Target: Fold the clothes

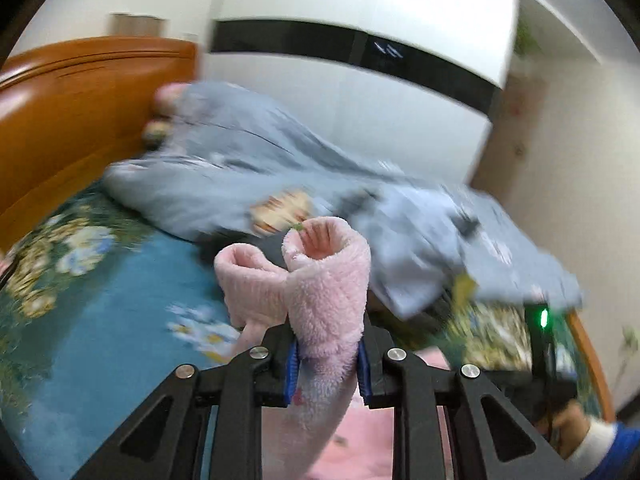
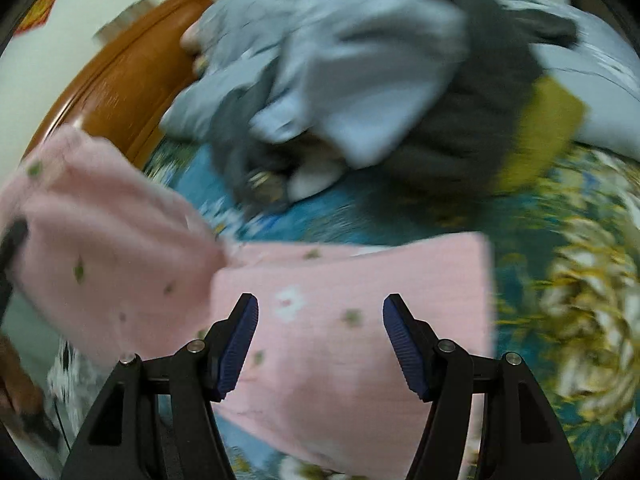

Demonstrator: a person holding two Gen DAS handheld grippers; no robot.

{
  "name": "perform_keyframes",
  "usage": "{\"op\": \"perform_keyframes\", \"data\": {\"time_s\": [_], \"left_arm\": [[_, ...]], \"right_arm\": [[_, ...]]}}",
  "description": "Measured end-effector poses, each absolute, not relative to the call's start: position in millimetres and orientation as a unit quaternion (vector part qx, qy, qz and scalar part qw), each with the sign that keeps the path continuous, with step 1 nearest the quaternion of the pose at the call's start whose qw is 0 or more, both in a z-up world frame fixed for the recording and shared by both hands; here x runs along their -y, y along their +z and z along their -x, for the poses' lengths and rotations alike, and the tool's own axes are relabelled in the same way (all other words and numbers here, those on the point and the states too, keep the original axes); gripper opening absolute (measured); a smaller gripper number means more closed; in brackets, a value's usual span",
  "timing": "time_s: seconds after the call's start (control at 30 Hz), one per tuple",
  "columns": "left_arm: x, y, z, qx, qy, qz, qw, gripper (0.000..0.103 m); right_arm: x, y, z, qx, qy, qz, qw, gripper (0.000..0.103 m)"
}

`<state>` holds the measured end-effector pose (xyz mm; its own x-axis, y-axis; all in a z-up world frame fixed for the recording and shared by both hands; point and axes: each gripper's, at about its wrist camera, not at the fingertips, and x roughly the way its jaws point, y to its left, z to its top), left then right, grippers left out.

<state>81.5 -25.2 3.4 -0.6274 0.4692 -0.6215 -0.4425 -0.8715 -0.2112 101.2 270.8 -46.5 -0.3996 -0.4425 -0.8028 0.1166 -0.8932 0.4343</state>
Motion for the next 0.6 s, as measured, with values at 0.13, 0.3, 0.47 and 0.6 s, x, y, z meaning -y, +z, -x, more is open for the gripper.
{"op": "perform_keyframes", "data": {"time_s": [0.13, 0.3, 0.47, 0.6], "left_arm": [[-55.0, -55.3, -101.2, -0.042, 0.860, 0.415, 0.293, 0.024], [-107.1, -105.3, -150.0, -0.096, 0.822, 0.469, 0.309, 0.027], [-115.6, -118.0, -153.6, -0.086, 0.797, 0.512, 0.309, 0.047], [-108.9, -118.3, -153.7, -0.030, 0.766, 0.548, 0.335, 0.060]], "right_arm": [[-327.9, -58.2, -109.2, 0.229, -0.811, -0.522, 0.135, 0.066], [-362.0, -72.7, -121.2, 0.253, -0.804, -0.527, 0.109, 0.066], [-361.3, -80.8, -123.5, 0.261, -0.795, -0.534, 0.121, 0.066], [-350.9, -81.1, -123.1, 0.257, -0.793, -0.533, 0.143, 0.066]]}}
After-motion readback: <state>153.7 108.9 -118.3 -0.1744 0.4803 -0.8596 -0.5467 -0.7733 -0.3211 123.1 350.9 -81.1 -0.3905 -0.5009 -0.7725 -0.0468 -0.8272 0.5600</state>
